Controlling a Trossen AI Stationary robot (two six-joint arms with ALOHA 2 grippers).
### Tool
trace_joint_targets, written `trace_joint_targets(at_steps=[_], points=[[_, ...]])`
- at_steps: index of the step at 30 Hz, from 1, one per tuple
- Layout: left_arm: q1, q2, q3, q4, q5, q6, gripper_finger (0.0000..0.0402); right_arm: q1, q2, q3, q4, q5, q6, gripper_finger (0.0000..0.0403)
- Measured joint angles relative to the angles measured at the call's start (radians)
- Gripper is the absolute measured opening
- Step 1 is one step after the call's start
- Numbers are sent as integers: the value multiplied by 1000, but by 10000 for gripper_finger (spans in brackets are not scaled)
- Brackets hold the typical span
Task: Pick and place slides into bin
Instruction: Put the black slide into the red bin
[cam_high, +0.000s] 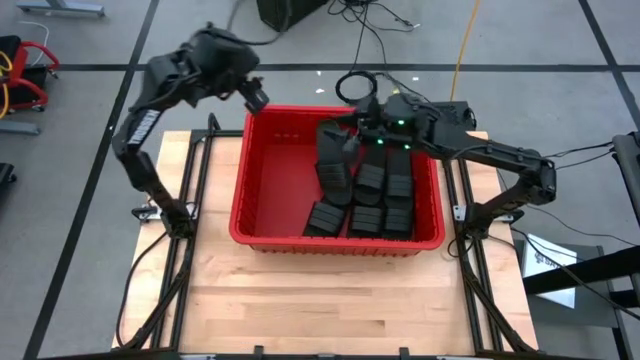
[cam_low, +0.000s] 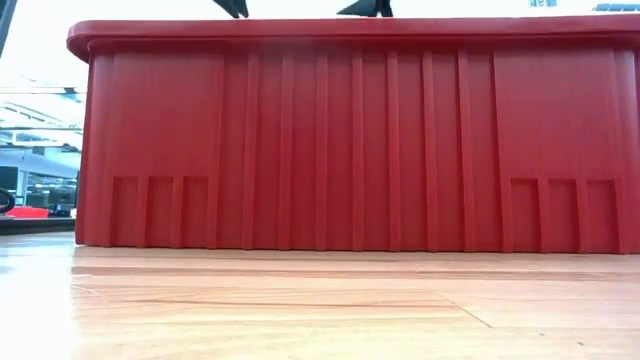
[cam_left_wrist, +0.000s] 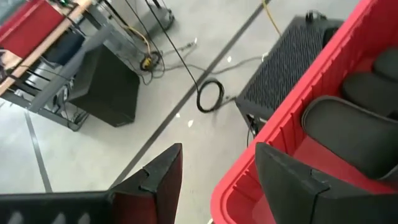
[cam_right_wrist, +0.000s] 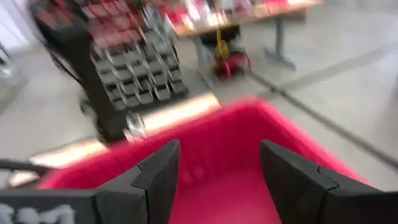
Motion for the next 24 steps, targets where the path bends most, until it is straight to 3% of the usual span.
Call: trace_joint_targets(at_steps=[4,19,24], points=[[0,-51,0,0,3,7,198,-35,48,0,-101,21,15,210],[0,-103,0,2,5,70,198,-142,290,-1,-183,49,48,210],[0,-103,0,1,15,109,198,-143,392,0,-258,14,168,210]])
